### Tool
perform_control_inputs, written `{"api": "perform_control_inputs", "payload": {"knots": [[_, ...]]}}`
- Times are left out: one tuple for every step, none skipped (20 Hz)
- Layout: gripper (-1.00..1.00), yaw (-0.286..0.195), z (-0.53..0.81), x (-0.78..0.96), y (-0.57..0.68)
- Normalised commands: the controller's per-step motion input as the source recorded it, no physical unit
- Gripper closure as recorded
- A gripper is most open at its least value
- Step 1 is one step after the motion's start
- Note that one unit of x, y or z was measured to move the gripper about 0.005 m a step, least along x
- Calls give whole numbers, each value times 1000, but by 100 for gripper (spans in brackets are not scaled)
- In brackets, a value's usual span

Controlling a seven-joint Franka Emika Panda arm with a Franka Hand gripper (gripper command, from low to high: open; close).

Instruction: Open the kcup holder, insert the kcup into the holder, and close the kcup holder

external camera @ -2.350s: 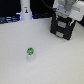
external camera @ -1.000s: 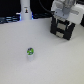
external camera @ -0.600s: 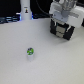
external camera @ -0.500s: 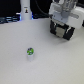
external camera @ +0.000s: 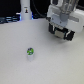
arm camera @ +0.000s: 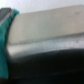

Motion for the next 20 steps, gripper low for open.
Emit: {"api": "perform_control_inputs", "payload": {"knots": [[100,-84,133,917,-364],[100,-82,142,919,-358],[100,-81,149,921,-354],[100,-80,153,920,-359],[100,-82,144,917,-371],[100,-83,136,913,-378],[100,-83,122,906,-394],[100,-69,189,907,-363],[100,-75,162,883,-398],[100,-77,152,869,-404],[100,-78,157,854,-407],[100,-84,171,845,-412],[100,-85,184,834,-416],[100,-38,212,704,-190],[-100,-92,159,624,-150],[-100,-88,171,538,-81],[-100,-85,186,449,-38],[-100,-86,148,438,-25],[-100,-104,275,354,-23],[-100,-97,272,354,-38]]}}
